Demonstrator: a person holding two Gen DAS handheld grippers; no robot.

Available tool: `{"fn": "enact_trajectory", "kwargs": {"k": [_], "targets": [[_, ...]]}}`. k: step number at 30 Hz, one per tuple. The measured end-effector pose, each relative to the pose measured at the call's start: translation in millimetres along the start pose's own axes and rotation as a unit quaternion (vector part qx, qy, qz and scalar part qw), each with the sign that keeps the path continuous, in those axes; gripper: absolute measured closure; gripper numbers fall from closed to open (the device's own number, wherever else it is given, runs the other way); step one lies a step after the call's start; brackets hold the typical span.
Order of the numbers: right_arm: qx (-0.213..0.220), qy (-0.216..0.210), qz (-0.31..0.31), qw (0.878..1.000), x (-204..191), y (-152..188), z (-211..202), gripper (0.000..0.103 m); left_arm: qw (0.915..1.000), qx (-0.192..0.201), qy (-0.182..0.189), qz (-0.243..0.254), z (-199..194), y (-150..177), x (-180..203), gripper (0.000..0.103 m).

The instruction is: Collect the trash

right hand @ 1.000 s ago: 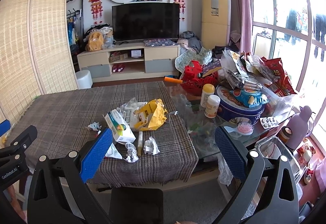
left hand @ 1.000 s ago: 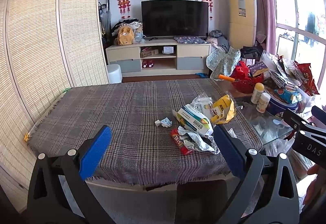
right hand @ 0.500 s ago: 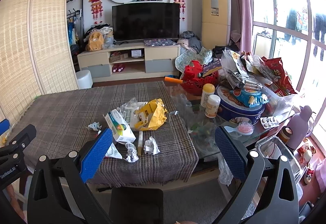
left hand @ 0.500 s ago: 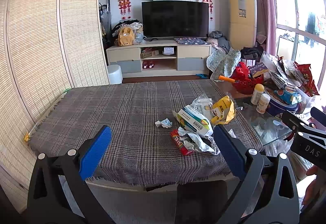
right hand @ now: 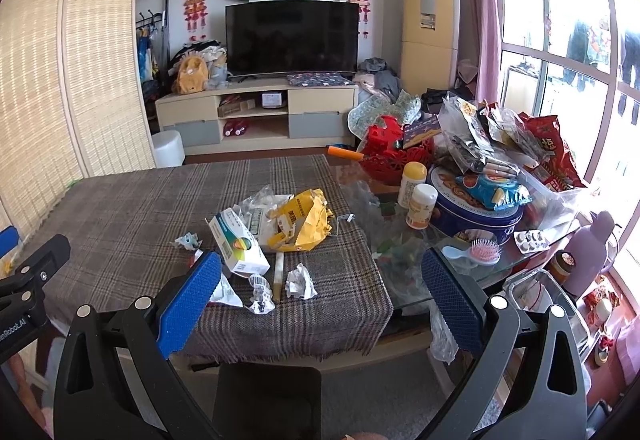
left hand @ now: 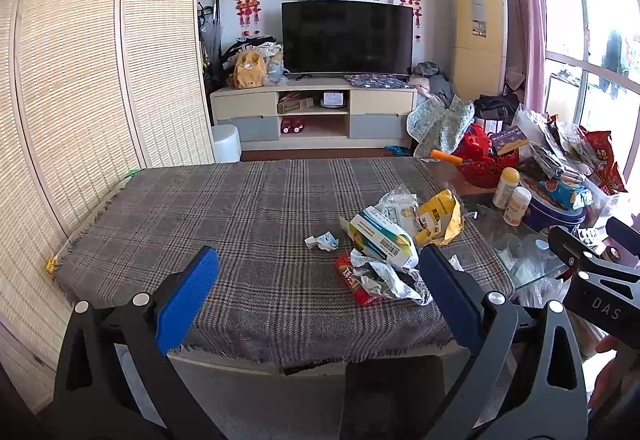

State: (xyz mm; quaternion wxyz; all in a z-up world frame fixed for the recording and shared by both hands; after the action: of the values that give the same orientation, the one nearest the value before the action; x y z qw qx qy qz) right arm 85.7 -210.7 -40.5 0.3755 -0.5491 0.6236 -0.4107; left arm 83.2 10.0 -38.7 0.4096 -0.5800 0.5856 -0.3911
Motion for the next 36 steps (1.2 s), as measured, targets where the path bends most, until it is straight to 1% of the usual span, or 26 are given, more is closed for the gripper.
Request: {"fn": "enact_trajectory", "kwargs": {"k": [25, 29, 33, 36], "targets": [[0.001, 0.001, 0.0, 1.0, -1.3, -2.0, -1.6, 0.003, 1.0, 0.001, -0.002, -0.006, 1.6, -0.1, 1.9, 0.008], [-0.001, -0.003, 0.003, 1.0, -1.4, -0.6, 0.8, 0.003, 1.0, -0.003, -0.002, -0.006, 5.0, 2.7, 1.7, 0.008], [-0.009, -0.008, 0.009, 1.0, 1.0, 0.2, 10.5, 0.003, 0.9999, -0.01, -0.011, 0.002, 13.5, 3.1, -1.3, 0.008], [-0.013, -0.029, 0.016, 0.999, 2.1, -3.2, 25.4, 0.003, 0.9996, -0.016, -0.02, 0.01, 24.2, -0.9, -7.5, 0.008]]}}
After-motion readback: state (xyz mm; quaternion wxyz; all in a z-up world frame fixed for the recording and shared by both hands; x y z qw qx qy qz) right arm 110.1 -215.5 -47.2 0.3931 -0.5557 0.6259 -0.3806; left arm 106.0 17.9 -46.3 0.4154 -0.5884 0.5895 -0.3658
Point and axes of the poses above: each gripper's, at about its wrist camera, not at the fingertips, and z roughly the way its jaws point, x to its right, y to its underside, the point moved 9 cm from there along z, roughly the way its jaws point, and after that the axes turned 9 degrees about x, right-handed, at the moved point
